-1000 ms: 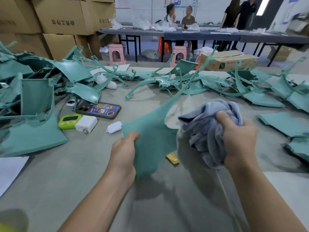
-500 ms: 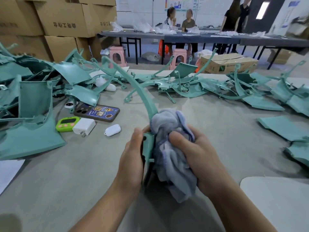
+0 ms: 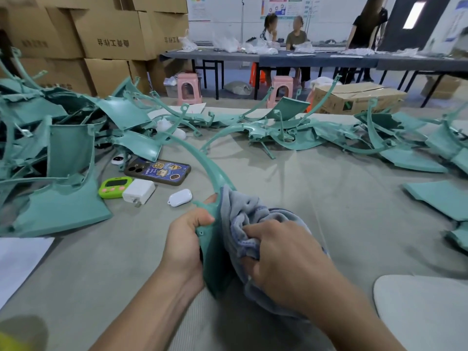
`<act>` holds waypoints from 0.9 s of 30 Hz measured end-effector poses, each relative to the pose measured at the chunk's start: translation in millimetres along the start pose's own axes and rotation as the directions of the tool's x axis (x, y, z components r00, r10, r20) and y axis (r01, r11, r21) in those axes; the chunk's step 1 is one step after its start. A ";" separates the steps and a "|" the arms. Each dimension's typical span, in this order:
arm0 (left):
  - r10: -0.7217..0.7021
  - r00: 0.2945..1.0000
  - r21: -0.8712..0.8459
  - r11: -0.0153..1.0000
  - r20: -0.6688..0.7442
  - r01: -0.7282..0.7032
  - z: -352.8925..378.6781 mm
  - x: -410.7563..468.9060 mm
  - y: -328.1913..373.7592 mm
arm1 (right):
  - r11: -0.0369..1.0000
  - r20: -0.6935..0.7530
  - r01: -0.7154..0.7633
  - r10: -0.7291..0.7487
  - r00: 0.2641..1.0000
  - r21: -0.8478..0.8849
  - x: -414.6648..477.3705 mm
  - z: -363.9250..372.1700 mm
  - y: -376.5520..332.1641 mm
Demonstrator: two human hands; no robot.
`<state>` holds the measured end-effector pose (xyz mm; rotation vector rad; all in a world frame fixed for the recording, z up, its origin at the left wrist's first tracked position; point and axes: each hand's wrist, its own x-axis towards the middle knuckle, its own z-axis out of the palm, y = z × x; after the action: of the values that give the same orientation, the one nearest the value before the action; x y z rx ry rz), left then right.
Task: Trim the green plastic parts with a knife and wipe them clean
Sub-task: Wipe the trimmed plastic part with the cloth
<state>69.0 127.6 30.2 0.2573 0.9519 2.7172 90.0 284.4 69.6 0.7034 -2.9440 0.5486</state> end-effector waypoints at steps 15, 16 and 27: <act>0.079 0.942 0.347 0.937 -0.327 0.042 -1.8 3.1 18.9 | 0.687 -0.543 -0.022 0.594 0.594 0.727 -2.9 -11.2 42.3; 0.065 0.943 0.339 0.939 -0.326 0.053 0.2 3.1 17.2 | 0.737 -0.543 -0.044 0.536 0.646 0.675 -3.3 -7.5 38.9; -0.032 0.900 0.013 0.999 -0.435 0.042 10.3 -0.8 8.9 | 0.920 -0.287 0.304 -0.230 0.930 0.247 -7.5 31.3 -16.0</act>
<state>70.7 126.7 43.7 -0.3824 1.0802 2.7834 104.6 263.2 44.5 0.9664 -2.5007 0.9703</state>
